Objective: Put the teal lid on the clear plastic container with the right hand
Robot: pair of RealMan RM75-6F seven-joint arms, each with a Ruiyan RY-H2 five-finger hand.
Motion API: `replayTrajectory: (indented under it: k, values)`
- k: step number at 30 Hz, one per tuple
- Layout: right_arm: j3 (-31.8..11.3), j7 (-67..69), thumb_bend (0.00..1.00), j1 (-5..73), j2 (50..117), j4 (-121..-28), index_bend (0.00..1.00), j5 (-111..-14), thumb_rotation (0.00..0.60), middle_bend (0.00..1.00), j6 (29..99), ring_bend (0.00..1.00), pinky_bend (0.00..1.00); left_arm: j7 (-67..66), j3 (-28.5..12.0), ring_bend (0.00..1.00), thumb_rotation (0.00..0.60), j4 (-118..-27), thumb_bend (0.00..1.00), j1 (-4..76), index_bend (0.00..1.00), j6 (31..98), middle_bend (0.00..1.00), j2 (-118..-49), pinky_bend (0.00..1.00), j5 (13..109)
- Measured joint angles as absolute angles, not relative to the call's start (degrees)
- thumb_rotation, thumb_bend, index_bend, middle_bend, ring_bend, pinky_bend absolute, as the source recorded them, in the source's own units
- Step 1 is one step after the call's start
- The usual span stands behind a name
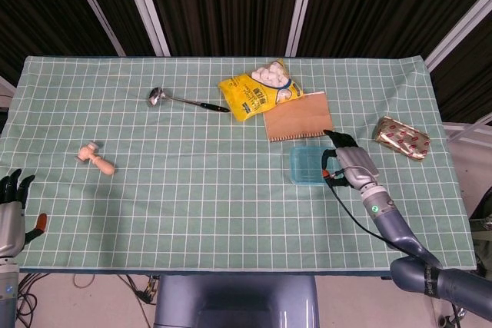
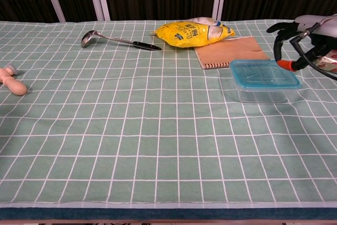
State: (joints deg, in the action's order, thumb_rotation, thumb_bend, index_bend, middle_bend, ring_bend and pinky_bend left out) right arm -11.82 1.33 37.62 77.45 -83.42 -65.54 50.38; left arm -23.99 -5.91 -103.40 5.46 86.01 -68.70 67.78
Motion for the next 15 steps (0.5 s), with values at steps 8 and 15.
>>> replayTrajectory:
  k: [8,15]
  values:
    - [-12.37,-1.04,0.47,39.83,80.85,-82.22,0.64,-63.94,0.6,0.07,49.12,0.0,0.0,-23.66,-5.99,0.0,0.6,-103.46,0.36,5.48,0.14,85.73,0.0,-68.5,0.0,67.51]
    - [-12.22,-2.08,0.47,40.65,82.15,-82.01,0.64,-63.41,0.6,0.06,48.43,0.0,0.0,-23.64,-6.03,0.0,0.6,-103.47,0.36,5.57,0.14,85.46,0.0,-68.43,0.0,67.22]
